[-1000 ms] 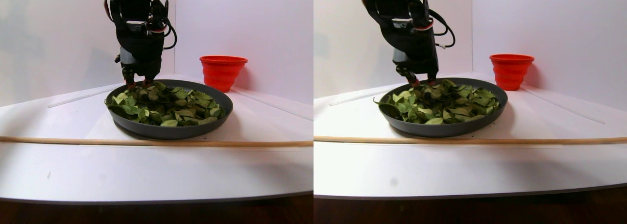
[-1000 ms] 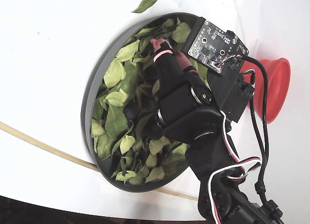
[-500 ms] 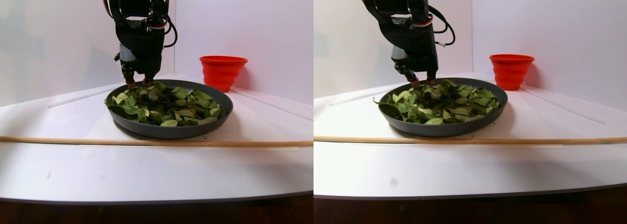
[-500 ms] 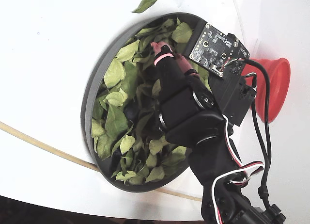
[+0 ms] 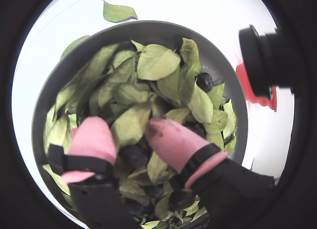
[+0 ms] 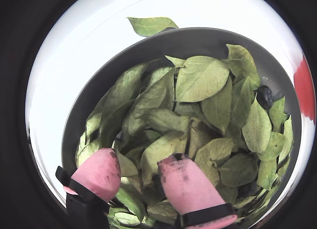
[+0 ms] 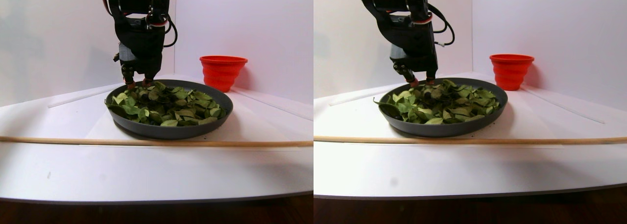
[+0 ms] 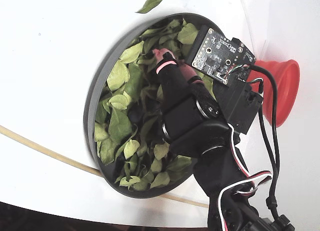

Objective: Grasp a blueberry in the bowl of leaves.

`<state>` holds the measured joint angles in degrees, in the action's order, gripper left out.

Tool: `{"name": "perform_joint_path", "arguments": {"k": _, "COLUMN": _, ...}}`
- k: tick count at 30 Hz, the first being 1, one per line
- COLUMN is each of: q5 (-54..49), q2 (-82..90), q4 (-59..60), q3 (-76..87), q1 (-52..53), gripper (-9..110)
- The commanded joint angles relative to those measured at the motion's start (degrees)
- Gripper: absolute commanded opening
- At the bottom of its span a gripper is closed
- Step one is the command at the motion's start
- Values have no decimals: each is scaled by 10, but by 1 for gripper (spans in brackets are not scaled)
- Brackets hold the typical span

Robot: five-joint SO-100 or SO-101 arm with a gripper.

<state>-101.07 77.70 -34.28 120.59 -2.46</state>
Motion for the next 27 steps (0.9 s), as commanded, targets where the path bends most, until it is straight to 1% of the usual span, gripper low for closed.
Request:
{"name": "perform_joint_path", "arguments": {"k": 1, "q5": -5, "q2": 63, "q4": 0, "q3": 3, "q1": 11, "gripper": 15}}
{"name": "perform_joint_path", "arguments": {"k": 27, "q5": -3, "q2": 24, "q4": -10, "q3": 10, "q1": 25, "gripper": 15}}
